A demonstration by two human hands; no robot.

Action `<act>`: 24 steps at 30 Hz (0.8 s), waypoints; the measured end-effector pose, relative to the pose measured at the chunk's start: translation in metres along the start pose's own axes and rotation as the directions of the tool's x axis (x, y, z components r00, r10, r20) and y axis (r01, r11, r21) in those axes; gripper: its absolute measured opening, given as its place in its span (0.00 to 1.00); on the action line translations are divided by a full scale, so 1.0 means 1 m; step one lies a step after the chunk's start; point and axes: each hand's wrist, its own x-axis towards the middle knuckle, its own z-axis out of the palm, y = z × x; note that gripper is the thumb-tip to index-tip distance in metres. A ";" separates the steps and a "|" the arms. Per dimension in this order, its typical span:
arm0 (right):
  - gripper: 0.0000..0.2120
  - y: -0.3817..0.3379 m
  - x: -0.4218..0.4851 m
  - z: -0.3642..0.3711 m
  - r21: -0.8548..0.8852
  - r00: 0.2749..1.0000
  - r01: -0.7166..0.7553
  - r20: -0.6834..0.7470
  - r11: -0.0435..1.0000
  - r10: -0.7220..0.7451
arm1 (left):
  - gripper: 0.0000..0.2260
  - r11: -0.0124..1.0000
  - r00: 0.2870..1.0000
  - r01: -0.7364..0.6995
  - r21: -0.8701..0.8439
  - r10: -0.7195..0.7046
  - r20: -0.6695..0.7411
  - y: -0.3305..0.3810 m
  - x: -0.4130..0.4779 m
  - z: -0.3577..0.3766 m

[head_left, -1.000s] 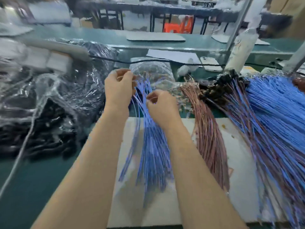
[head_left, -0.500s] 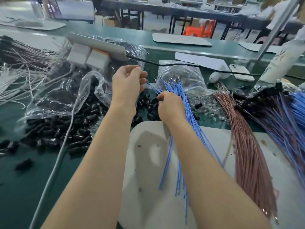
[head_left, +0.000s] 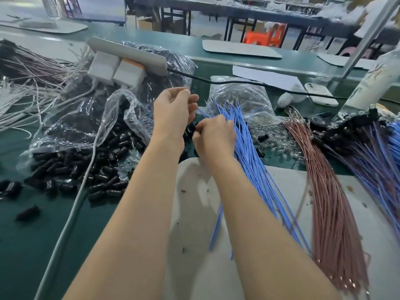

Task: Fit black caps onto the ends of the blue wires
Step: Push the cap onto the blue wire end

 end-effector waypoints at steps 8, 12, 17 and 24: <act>0.11 -0.013 -0.001 0.010 0.006 0.994 -0.106 -0.007 0.994 0.106 | 0.04 0.999 0.999 0.023 -0.023 -0.022 0.026 -0.004 -0.001 0.005; 0.09 -0.012 0.000 0.010 -0.005 0.994 -0.105 0.000 0.994 0.105 | 0.03 0.999 0.999 0.031 -0.022 -0.031 0.027 -0.005 -0.002 0.008; 0.12 -0.013 0.006 0.010 -0.066 0.991 -0.100 0.087 0.993 0.105 | 0.04 1.000 0.999 0.030 -0.005 -0.030 0.023 -0.003 -0.004 0.007; 0.11 -0.014 0.005 0.019 -0.009 0.992 -0.121 0.017 0.993 0.121 | 0.04 0.999 0.998 0.052 0.000 -0.052 0.021 -0.004 -0.004 0.003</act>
